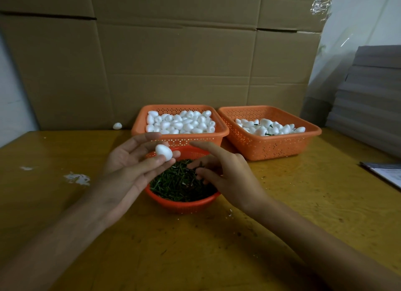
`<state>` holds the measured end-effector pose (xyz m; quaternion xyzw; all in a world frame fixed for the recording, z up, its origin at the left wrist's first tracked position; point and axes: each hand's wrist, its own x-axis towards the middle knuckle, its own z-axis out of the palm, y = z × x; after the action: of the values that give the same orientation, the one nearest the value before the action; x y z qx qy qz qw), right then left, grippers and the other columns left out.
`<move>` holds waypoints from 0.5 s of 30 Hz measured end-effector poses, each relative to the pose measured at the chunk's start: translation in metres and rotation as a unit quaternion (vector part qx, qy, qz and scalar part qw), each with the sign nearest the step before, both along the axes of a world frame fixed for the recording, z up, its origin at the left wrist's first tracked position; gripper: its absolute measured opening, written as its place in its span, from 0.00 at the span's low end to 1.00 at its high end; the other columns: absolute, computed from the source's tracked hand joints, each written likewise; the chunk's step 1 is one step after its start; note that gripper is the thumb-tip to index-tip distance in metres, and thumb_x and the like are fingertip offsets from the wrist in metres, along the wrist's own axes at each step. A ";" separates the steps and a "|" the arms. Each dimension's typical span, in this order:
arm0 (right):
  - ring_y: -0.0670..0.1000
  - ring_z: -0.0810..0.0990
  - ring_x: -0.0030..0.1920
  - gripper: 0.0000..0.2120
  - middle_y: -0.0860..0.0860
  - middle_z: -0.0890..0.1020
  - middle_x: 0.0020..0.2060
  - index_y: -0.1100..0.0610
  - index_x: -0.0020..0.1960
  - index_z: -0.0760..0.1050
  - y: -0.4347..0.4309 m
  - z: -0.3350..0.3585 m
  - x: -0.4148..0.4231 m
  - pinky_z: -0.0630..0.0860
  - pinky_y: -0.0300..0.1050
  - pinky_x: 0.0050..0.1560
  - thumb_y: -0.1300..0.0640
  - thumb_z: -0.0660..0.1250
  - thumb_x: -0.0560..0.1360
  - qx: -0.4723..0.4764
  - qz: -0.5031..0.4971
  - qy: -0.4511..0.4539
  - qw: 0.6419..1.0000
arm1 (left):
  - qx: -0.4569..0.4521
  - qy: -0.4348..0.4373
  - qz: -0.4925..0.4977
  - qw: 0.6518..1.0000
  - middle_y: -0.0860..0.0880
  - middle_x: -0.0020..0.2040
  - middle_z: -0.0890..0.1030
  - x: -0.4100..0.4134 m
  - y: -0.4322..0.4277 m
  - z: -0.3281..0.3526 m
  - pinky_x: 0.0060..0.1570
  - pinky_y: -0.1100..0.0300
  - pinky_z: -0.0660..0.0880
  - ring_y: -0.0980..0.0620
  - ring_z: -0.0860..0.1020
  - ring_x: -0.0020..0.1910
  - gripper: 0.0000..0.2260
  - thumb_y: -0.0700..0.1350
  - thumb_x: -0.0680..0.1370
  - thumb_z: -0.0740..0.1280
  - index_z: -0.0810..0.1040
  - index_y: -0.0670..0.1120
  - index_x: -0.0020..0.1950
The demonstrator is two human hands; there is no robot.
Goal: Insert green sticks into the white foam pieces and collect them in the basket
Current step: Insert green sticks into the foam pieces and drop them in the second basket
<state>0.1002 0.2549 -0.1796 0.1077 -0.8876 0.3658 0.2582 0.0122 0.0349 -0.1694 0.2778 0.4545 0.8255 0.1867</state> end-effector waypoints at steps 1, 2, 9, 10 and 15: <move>0.43 0.86 0.47 0.29 0.41 0.87 0.53 0.49 0.77 0.70 0.000 0.000 0.000 0.84 0.45 0.52 0.64 0.72 0.79 -0.002 0.001 0.000 1.000 | -0.002 0.010 -0.010 1.000 0.41 0.57 0.85 -0.001 -0.001 0.000 0.58 0.53 0.82 0.35 0.83 0.63 0.25 0.38 0.66 0.84 0.84 0.46 0.61; 0.42 0.86 0.47 0.30 0.41 0.87 0.52 0.48 0.77 0.69 0.000 0.000 0.000 0.83 0.45 0.53 0.64 0.72 0.79 -0.003 0.003 0.000 1.000 | -0.004 0.017 -0.014 1.000 0.41 0.58 0.85 -0.001 -0.002 0.000 0.59 0.53 0.82 0.35 0.82 0.64 0.29 0.39 0.64 0.86 0.84 0.46 0.63; 0.39 0.85 0.49 0.32 0.39 0.87 0.53 0.47 0.78 0.67 0.001 0.000 0.000 0.83 0.45 0.55 0.63 0.73 0.79 0.021 -0.002 0.003 1.000 | -0.025 0.073 -0.012 0.997 0.43 0.57 0.85 0.000 -0.002 0.000 0.60 0.52 0.81 0.37 0.82 0.65 0.29 0.42 0.60 0.88 0.84 0.47 0.59; 0.39 0.85 0.50 0.30 0.39 0.87 0.53 0.48 0.77 0.68 0.002 0.000 0.000 0.83 0.46 0.56 0.63 0.73 0.79 0.019 -0.005 0.001 1.000 | -0.032 0.082 -0.008 0.996 0.43 0.56 0.85 0.001 -0.003 0.000 0.60 0.53 0.81 0.38 0.82 0.65 0.27 0.42 0.61 0.87 0.84 0.47 0.58; 0.38 0.85 0.54 0.17 0.42 0.88 0.52 0.53 0.65 0.78 0.003 -0.002 -0.001 0.82 0.47 0.58 0.64 0.74 0.78 -0.006 -0.020 -0.013 1.000 | -0.096 0.139 0.071 0.983 0.45 0.55 0.87 0.008 0.001 0.001 0.52 0.61 0.81 0.50 0.85 0.56 0.22 0.39 0.61 0.86 0.87 0.50 0.51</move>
<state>0.0989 0.2574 -0.1821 0.0837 -0.8908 0.3672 0.2542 0.0202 0.0364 -0.1687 0.3375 0.5720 0.7423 0.0888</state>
